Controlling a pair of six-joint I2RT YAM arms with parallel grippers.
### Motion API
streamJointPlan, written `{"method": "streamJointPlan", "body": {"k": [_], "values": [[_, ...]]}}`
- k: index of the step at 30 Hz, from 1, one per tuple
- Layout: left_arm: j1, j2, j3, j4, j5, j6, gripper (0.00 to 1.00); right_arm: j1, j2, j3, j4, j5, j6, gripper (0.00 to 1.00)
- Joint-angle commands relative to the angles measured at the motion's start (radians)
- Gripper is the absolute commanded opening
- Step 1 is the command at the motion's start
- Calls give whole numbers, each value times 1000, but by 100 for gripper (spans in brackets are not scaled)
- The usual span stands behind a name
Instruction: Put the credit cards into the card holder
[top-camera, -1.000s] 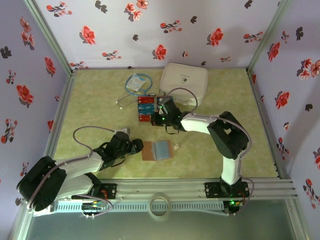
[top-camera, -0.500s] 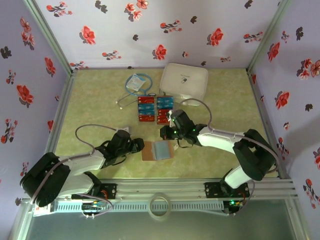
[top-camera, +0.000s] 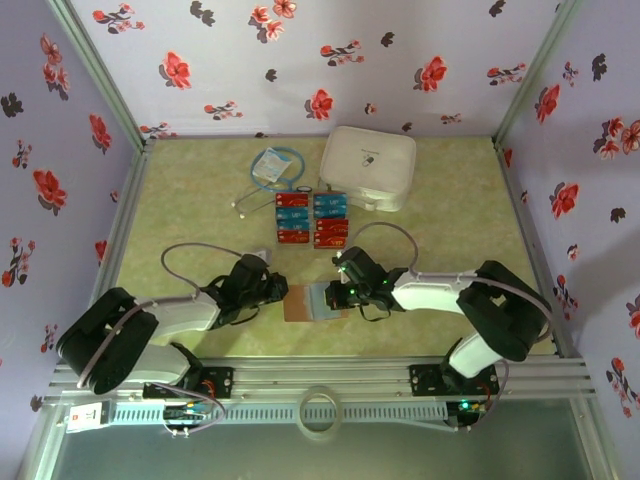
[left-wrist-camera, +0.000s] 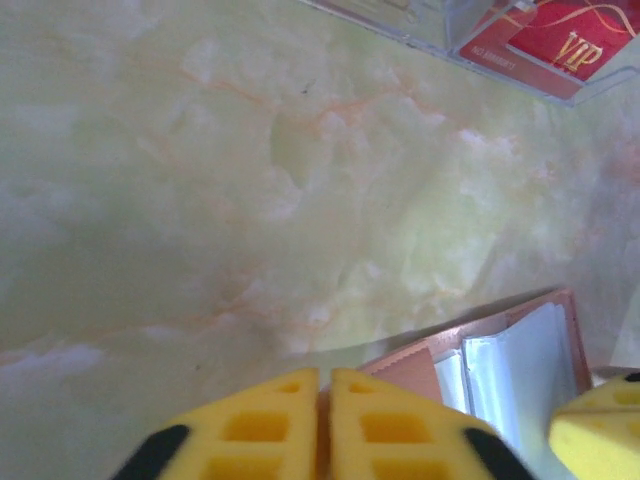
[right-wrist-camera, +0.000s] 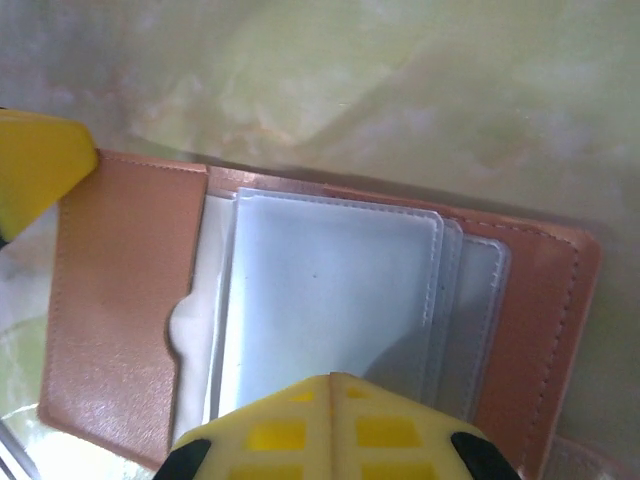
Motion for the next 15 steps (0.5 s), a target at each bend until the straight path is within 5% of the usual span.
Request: {"method": "streamJointPlan", "body": {"k": [1,15], "values": [[7,27,33,44,10,7,0,-14,44,19,35,37,-12,4],[147,164,210,-34,39,148,0,-118,206,156,46,23,-38,2]]}}
